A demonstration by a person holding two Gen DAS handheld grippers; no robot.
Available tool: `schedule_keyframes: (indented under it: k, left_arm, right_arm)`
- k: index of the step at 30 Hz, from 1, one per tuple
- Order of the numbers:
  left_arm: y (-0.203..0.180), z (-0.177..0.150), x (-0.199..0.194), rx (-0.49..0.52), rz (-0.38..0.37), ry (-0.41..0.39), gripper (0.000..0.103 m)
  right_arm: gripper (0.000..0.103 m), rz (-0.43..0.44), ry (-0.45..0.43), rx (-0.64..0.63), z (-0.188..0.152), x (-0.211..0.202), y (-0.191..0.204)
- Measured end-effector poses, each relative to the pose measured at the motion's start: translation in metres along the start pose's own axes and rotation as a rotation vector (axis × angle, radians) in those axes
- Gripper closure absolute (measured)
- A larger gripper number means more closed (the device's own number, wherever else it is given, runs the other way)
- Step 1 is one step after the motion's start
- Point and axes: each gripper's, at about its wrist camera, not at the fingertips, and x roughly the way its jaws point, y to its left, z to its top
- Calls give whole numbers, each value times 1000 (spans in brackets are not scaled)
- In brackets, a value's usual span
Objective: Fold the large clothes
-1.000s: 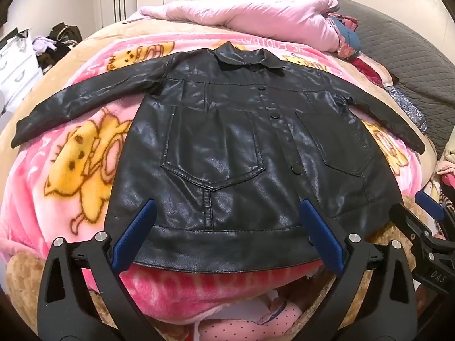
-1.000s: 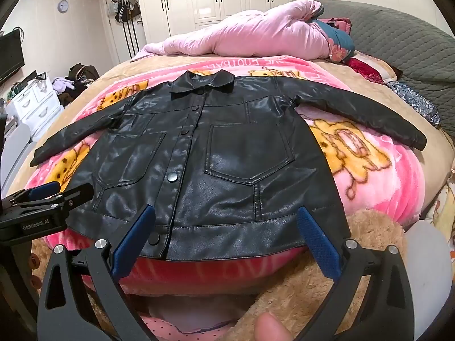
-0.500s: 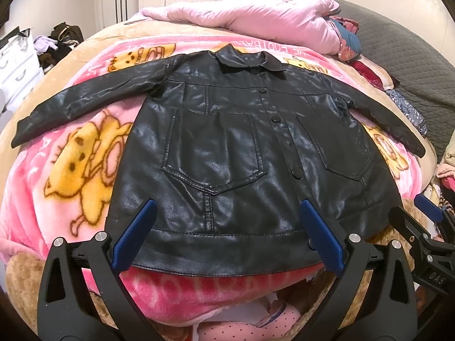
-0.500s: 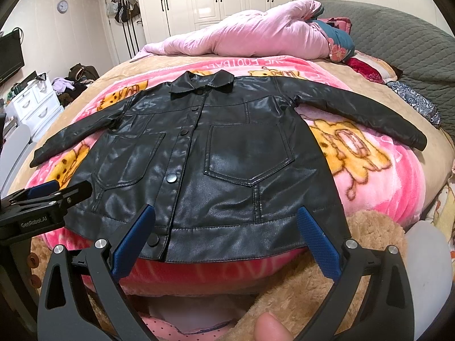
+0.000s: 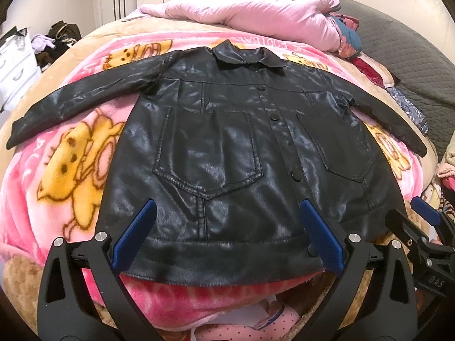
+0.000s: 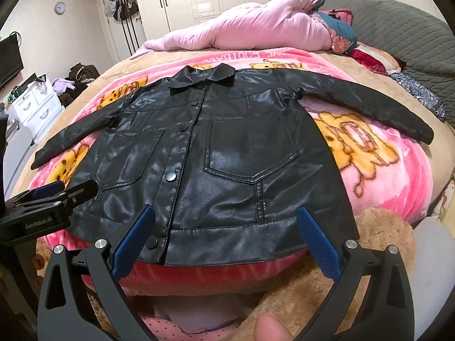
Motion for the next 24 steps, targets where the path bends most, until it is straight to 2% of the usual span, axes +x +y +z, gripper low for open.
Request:
schedule_keyframes:
  k: [8,24]
  left_arm:
    - [-7,19,9,-10,-24,-19,9]
    - [-14,40,22,-13,4,-19,9]
  right_arm:
    - [4,10,-6,-11,17,10,4]
    - [4,11,-30,-16,43,20,7]
